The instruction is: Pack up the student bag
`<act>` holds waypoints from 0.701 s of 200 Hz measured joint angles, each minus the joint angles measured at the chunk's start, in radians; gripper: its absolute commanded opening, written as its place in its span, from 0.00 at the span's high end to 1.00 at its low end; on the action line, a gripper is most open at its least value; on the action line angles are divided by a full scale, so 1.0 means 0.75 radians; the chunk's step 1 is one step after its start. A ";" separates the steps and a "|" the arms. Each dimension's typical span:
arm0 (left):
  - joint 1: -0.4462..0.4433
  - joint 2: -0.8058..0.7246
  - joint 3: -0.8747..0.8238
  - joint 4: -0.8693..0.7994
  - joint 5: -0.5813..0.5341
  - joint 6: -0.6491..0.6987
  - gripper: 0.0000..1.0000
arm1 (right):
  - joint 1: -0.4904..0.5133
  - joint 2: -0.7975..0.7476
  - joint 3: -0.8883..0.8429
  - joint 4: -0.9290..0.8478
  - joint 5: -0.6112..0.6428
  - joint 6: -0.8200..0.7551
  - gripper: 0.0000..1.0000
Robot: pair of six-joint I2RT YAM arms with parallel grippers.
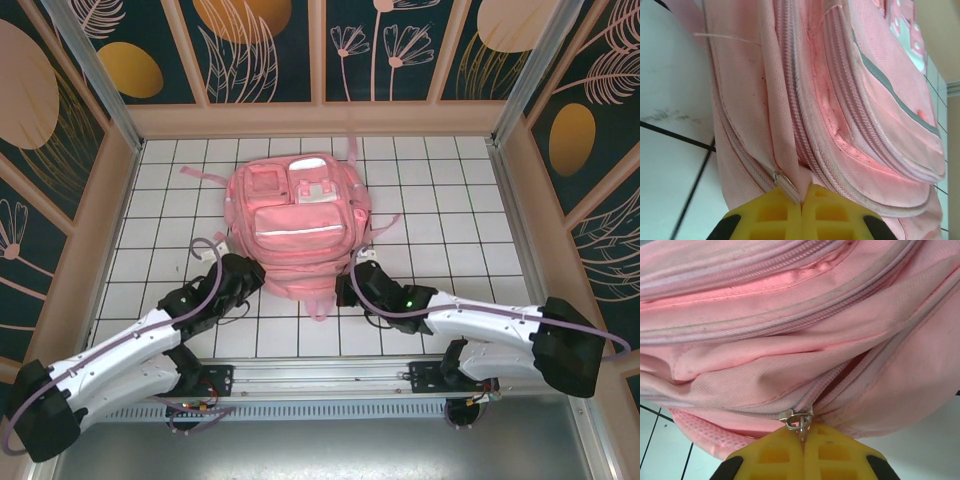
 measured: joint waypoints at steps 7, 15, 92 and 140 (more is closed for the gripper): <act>0.049 -0.006 0.000 -0.006 0.032 0.034 1.00 | -0.007 0.015 0.006 0.016 -0.018 -0.017 1.00; 0.107 -0.009 0.001 -0.009 0.072 0.070 1.00 | -0.016 0.030 0.016 0.034 -0.034 -0.041 1.00; 0.599 0.143 0.048 -0.034 0.183 0.366 0.75 | -0.158 0.109 0.034 -0.010 -0.024 -0.215 1.00; 0.613 0.039 0.047 -0.061 0.270 0.390 0.54 | -0.162 0.154 0.034 -0.007 -0.030 -0.245 1.00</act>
